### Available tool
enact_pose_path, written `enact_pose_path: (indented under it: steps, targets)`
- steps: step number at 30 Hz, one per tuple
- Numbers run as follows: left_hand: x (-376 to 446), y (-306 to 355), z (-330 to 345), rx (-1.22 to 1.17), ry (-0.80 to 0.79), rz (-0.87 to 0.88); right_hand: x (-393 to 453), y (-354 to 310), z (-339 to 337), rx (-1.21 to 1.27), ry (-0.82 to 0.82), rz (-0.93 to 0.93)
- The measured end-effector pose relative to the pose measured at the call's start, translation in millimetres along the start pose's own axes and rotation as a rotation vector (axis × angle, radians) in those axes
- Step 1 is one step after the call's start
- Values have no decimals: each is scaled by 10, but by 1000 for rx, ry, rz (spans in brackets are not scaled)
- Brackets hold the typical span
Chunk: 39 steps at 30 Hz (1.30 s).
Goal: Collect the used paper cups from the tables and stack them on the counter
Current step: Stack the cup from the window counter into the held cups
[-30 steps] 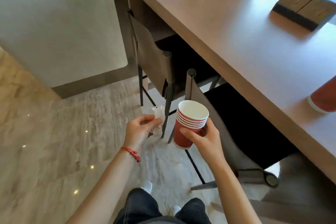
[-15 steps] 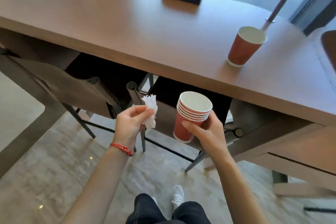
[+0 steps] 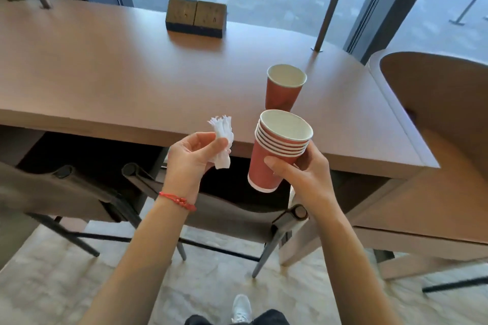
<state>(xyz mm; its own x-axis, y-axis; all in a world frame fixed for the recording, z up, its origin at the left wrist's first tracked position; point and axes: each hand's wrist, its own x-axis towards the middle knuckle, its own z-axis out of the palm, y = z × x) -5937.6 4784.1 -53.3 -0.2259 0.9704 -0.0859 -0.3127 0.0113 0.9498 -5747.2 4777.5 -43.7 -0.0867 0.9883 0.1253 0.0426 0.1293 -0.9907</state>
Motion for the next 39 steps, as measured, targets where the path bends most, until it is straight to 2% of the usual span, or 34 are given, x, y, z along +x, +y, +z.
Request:
enact_pose_path:
  steps: [9, 20, 30, 39]
  targets:
    - [437, 269, 384, 12, -15, 95, 623, -492, -230, -13, 40, -159]
    - [677, 346, 523, 15, 29, 104, 1297, -870, -334, -28, 106, -249]
    - [705, 327, 489, 45, 41, 88, 1566, -500, -287, -149, 134, -196]
    - [606, 266, 373, 71, 48, 52, 1479, -54, -211, -133, 125, -146]
